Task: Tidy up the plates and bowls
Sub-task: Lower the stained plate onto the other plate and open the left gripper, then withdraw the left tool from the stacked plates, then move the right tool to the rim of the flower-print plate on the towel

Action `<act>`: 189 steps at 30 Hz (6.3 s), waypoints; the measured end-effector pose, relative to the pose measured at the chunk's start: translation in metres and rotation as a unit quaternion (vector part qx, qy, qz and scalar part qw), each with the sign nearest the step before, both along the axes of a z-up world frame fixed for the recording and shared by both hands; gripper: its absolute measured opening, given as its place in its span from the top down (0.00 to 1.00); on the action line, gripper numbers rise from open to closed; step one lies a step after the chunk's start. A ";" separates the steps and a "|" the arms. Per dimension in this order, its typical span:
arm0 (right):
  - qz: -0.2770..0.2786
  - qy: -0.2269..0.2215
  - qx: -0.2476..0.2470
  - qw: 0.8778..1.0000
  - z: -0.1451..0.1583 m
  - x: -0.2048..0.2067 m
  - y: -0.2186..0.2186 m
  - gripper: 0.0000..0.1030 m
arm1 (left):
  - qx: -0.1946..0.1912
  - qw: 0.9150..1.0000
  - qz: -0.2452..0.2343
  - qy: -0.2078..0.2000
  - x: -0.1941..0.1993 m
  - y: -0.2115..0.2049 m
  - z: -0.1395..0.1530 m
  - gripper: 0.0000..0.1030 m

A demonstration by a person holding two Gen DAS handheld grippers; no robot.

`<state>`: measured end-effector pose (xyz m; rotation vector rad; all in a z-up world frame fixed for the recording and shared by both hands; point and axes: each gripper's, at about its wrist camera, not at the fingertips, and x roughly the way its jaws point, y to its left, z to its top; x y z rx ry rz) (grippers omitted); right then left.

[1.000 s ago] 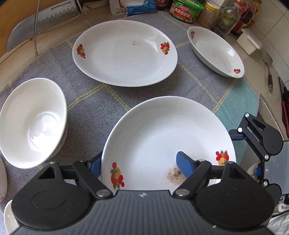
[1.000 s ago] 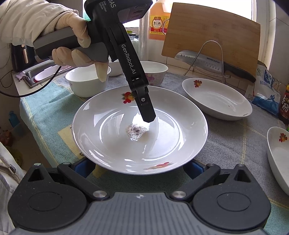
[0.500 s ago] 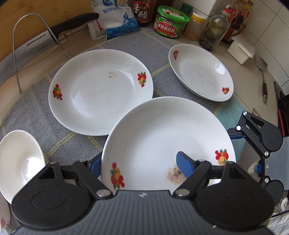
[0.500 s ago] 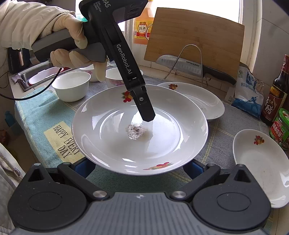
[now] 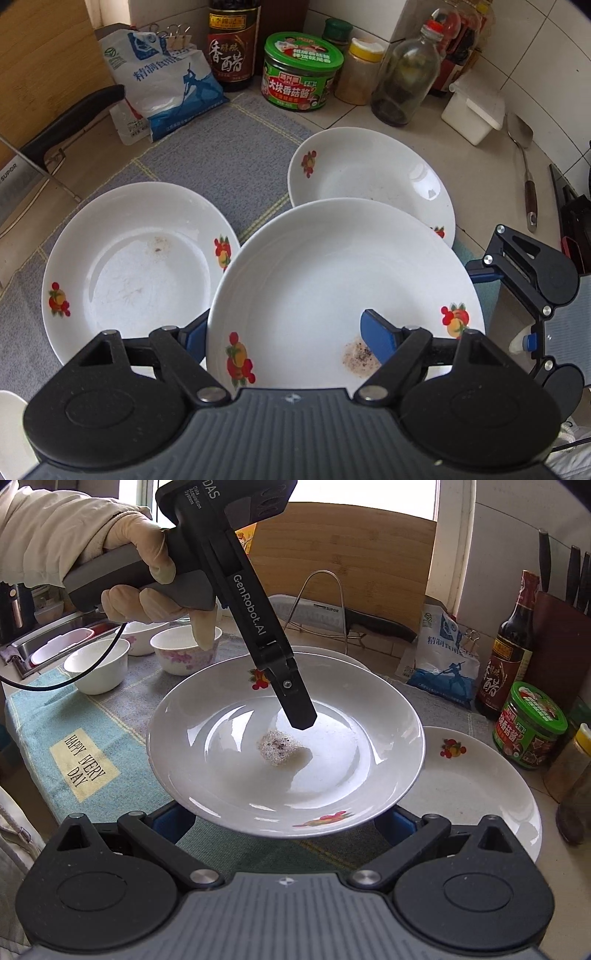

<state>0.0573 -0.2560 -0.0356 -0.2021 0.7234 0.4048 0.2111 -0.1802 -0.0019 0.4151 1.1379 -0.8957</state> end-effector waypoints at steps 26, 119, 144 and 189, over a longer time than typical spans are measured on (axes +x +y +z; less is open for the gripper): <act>-0.111 0.016 -0.002 0.994 -0.001 -0.003 -0.089 0.00 | -0.004 0.995 -0.096 0.013 0.027 -0.130 -0.028 0.21; -0.086 0.003 -0.010 0.996 0.020 0.016 -0.030 0.00 | 0.016 0.956 0.255 -0.141 -0.052 0.060 -0.036 0.11; -0.127 0.026 -0.051 0.990 0.032 0.048 0.045 0.00 | -0.022 0.965 0.213 -0.151 -0.027 0.075 -0.063 0.00; 0.172 0.168 -0.017 0.970 -0.043 0.303 0.043 0.00 | -0.046 0.943 0.255 -0.209 -0.023 0.070 -0.073 0.00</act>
